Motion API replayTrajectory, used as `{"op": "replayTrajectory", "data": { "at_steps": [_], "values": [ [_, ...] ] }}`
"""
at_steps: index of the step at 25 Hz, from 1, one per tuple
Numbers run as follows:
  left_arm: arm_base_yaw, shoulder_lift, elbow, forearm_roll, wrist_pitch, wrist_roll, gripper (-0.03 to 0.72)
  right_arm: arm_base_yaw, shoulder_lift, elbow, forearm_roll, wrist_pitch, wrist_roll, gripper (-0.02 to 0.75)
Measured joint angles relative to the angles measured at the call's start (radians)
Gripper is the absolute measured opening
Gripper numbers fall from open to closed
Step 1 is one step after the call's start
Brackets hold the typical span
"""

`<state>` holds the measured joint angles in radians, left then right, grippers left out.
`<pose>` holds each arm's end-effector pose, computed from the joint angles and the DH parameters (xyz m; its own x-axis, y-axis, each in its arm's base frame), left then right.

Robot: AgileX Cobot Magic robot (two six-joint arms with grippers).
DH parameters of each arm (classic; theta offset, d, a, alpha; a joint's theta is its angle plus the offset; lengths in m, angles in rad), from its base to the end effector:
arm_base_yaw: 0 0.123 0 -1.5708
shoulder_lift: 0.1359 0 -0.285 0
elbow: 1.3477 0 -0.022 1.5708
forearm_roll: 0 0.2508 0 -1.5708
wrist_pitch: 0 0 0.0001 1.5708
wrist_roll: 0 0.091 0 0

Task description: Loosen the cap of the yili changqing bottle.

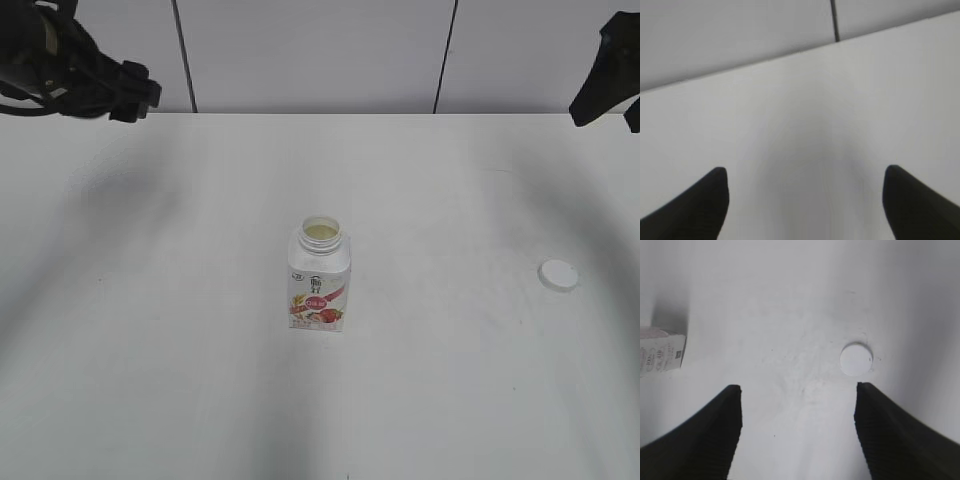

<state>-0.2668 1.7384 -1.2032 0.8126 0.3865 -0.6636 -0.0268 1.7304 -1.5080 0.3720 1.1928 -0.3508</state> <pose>0.3794 -0.0778 0.2484 -0.6267 0.2814 -0.7267 0.1252 0.9568 0.2625 0.3577 0.0212 0.3010 -0.9301 -0.1693 -0.3261 -0.2616 0.9283 0.2642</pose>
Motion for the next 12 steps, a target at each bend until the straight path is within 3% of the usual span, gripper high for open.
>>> {"op": "replayTrajectory", "data": {
  "at_steps": [2,5,12],
  "values": [
    [-0.026,-0.026,-0.019,-0.187,0.054,0.114,0.575,0.0,-0.006,-0.009,0.009,0.012,0.0,0.554],
    [-0.051,-0.09,-0.067,-0.345,0.212,0.171,0.568,0.0,-0.007,-0.01,0.013,0.017,0.01,0.554],
    [-0.004,-0.209,-0.094,-0.423,0.654,0.205,0.509,0.001,-0.087,-0.006,-0.028,0.019,0.105,0.554]
  ]
}}
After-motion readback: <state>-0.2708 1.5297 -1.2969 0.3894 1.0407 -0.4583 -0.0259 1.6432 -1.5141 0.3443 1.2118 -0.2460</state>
